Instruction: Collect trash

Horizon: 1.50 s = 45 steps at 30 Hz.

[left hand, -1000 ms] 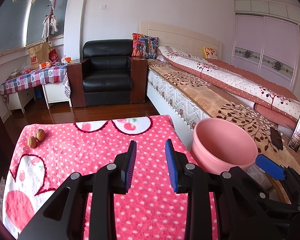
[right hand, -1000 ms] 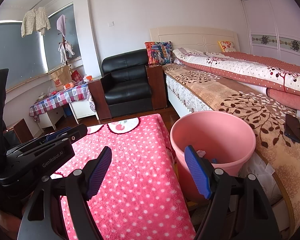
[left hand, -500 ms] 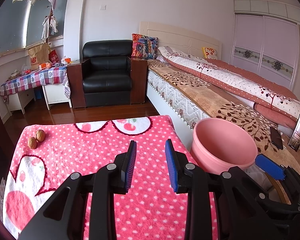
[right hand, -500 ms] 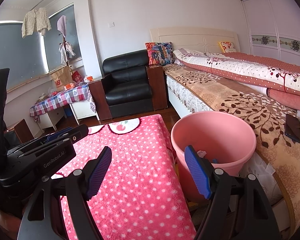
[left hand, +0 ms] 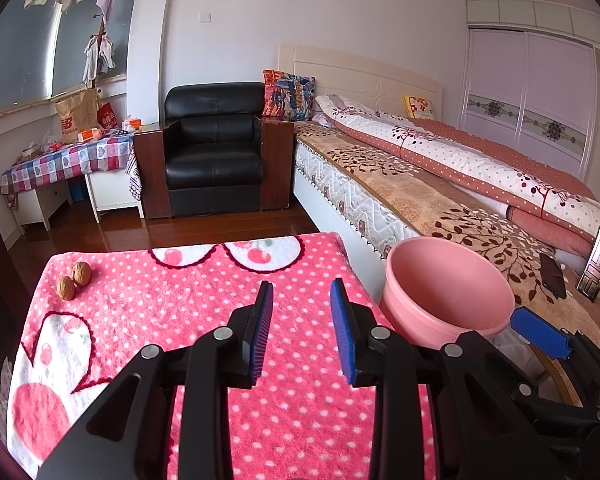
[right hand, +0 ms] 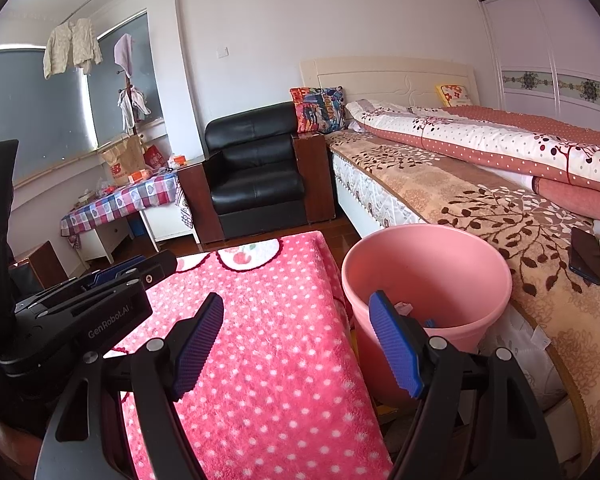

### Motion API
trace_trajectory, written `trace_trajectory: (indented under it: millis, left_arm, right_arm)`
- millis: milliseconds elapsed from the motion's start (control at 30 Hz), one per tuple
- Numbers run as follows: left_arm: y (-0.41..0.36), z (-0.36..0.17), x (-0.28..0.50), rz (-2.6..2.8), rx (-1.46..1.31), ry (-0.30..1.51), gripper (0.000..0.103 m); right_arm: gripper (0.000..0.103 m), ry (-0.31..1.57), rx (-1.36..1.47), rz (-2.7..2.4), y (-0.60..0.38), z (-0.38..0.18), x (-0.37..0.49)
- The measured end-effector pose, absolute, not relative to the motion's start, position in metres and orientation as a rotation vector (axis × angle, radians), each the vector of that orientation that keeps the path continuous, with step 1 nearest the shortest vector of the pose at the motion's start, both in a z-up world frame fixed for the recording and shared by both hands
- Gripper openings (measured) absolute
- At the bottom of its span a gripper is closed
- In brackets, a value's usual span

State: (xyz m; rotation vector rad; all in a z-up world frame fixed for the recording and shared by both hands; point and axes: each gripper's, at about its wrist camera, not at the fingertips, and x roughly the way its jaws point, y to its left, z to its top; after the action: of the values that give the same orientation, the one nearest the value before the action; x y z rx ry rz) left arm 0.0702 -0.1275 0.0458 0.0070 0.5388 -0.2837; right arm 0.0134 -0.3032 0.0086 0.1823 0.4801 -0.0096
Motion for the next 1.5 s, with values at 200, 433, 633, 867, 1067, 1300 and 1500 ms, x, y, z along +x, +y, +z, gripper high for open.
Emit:
trace_trajectory:
  millis: [200,433,633,867,1067,1300,1500]
  left_arm:
    - [-0.1274,0.0467,0.0697,-0.283,0.009,0.536,0.030]
    - [-0.1280,0.0480,0.0690,-0.281,0.014,0.530,0.030]
    - [-0.1289,0.0500,0.0684,-0.284,0.015,0.527,0.030]
    - [-0.1302,0.0511,0.0674,-0.283,0.017,0.523,0.030]
    - [-0.1302,0.0520,0.0674,-0.282,0.017,0.522,0.030]
    - [-0.1300,0.0518,0.0670,-0.282,0.018,0.520,0.030]
    - [-0.1298,0.0522,0.0666,-0.283,0.018,0.521,0.030]
  right_arm:
    - [0.074,0.480,0.184,-0.010,-0.3027,0.0088,0.0138]
    - [0.074,0.479,0.182,-0.009,-0.3039,0.0084,0.0135]
    - [0.074,0.477,0.187,-0.010,-0.3038,0.0087,0.0118]
    - [0.074,0.476,0.188,-0.009,-0.3035,0.0088,0.0113]
    - [0.074,0.478,0.189,-0.009,-0.3038,0.0084,0.0115]
    - [0.074,0.476,0.188,-0.009,-0.3043,0.0081,0.0112]
    - [0.074,0.478,0.189,-0.009,-0.3046,0.0079,0.0113]
